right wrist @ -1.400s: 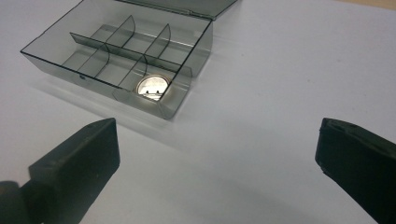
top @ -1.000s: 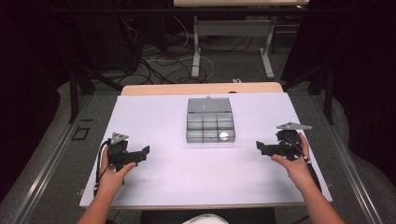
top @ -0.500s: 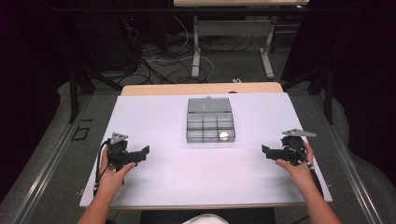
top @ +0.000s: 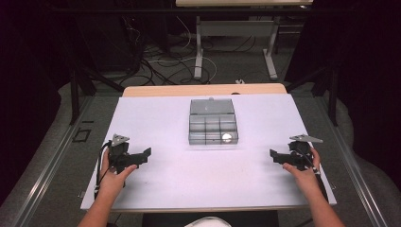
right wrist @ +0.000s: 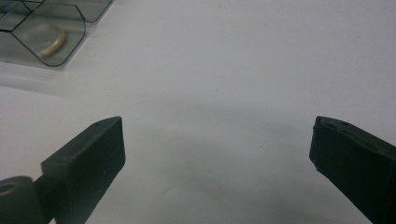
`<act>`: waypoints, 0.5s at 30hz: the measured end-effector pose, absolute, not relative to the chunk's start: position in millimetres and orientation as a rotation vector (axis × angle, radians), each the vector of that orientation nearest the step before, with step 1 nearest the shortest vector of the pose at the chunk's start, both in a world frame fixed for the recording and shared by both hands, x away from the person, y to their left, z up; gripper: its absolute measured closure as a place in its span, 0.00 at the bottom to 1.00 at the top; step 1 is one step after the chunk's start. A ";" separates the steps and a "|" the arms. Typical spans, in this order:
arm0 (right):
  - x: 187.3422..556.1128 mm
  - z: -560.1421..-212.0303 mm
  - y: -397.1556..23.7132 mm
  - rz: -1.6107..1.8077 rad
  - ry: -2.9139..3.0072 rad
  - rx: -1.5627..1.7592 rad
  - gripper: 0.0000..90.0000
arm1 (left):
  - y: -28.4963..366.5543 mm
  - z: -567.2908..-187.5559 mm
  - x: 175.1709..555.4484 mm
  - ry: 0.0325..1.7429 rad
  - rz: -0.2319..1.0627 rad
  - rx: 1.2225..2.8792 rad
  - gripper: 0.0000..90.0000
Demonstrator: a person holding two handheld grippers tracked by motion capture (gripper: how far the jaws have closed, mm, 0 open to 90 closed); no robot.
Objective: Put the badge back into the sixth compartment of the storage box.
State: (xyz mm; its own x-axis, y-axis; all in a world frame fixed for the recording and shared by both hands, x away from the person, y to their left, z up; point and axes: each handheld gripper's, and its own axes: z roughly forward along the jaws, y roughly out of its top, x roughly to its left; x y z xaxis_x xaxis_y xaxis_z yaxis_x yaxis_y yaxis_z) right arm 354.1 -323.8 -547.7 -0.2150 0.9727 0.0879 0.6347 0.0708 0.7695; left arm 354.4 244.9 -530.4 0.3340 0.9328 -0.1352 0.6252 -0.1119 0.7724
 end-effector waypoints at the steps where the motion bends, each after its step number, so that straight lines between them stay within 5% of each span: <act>1: 354.3 -548.6 -325.3 0.979 1.896 1.592 0.04 | 244.9 -530.6 354.6 1.378 0.505 1.831 0.03; 15: 358.2 -553.7 -332.7 0.986 1.839 1.640 0.04 | 244.0 -531.9 355.3 1.377 0.512 1.825 0.03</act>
